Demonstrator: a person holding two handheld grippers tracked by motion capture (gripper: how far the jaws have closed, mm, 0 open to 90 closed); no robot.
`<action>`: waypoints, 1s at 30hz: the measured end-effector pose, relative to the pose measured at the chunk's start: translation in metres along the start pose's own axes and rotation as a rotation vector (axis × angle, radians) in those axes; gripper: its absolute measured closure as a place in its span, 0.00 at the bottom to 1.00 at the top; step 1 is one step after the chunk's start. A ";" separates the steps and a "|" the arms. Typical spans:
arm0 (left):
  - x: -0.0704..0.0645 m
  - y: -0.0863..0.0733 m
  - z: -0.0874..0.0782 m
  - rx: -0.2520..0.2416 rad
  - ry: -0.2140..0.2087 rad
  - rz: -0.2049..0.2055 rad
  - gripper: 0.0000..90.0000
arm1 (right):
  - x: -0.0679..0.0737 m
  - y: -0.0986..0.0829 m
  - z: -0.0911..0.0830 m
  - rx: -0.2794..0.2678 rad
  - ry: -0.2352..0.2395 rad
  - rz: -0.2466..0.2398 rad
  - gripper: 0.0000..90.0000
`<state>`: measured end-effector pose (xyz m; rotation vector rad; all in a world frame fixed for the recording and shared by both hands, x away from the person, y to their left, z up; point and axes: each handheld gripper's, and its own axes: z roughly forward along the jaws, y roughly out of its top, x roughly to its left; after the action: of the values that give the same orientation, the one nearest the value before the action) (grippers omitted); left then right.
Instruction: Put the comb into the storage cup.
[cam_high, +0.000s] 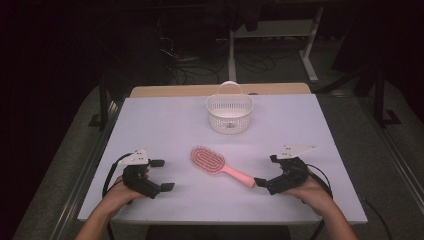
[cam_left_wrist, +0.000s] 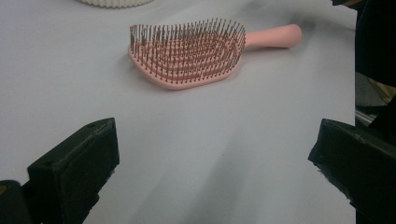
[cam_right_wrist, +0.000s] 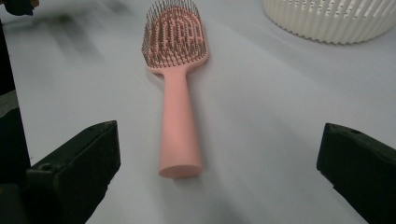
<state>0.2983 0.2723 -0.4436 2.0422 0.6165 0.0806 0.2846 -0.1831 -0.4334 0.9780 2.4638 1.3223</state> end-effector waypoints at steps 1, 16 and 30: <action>0.000 0.000 0.000 0.000 0.001 0.002 0.00 | 0.000 0.001 0.001 0.002 0.002 -0.005 0.00; 0.001 -0.003 -0.004 -0.014 0.009 -0.008 0.00 | 0.004 0.021 0.015 0.029 0.027 -0.030 0.00; 0.001 -0.002 -0.005 -0.028 0.009 -0.017 0.00 | 0.006 0.037 0.020 0.031 0.051 -0.046 0.00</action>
<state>0.2969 0.2770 -0.4426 2.0103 0.6346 0.0879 0.3058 -0.1511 -0.4148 0.8995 2.5364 1.3144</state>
